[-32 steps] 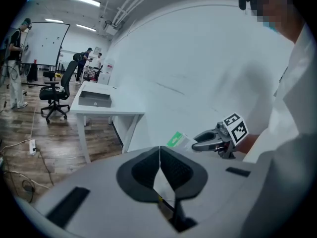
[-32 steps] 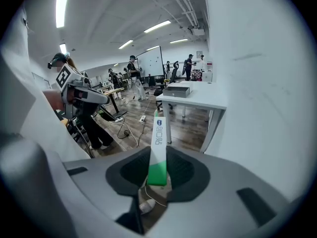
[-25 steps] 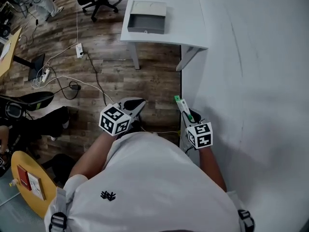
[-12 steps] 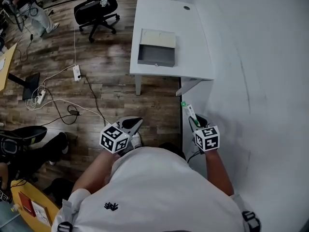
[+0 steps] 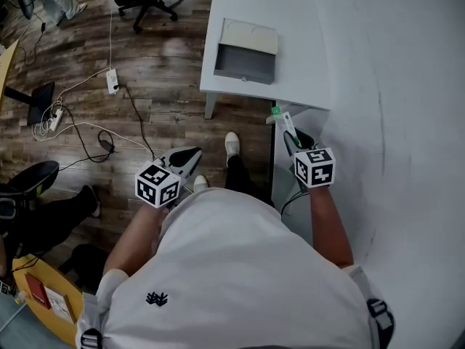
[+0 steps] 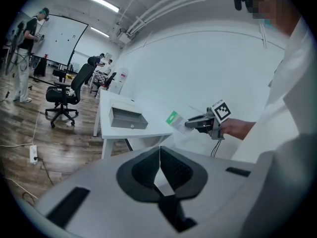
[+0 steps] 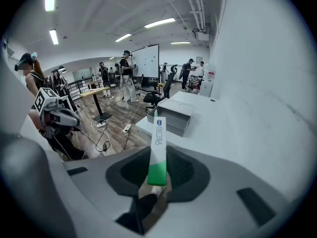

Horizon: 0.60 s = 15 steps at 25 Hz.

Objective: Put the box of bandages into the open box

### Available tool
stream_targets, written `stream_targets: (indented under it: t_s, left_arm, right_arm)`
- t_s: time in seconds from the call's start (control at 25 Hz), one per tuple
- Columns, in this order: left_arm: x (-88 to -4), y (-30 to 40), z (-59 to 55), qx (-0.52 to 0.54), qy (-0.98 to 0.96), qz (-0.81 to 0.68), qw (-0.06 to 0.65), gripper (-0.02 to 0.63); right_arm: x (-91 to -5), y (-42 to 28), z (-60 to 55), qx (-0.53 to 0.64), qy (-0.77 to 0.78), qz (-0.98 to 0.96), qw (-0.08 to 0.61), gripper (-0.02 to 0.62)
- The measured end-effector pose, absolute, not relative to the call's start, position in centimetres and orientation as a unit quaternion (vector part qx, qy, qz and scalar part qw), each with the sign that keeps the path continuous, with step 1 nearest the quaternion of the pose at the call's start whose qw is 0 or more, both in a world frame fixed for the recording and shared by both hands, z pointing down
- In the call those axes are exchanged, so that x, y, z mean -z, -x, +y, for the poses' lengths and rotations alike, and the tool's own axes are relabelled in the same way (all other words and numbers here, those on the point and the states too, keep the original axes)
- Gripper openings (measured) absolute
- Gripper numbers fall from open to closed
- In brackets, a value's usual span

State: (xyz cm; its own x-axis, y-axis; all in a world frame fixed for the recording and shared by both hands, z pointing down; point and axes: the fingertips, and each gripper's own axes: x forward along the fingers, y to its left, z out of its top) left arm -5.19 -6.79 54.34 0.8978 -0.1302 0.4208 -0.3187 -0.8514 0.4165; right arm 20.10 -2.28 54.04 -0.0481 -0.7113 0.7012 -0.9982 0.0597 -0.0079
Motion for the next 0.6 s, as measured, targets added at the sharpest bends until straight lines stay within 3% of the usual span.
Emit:
stream_targets:
  t_s: [0.6]
  left_arm:
    - [-51.0, -0.5, -18.1, -0.183, -0.927, -0.222, 0.239, 0.009]
  right_arm:
    - [-56.0, -24.7, -21.6, -0.219, -0.550, -0.744, 0.312, 0.092]
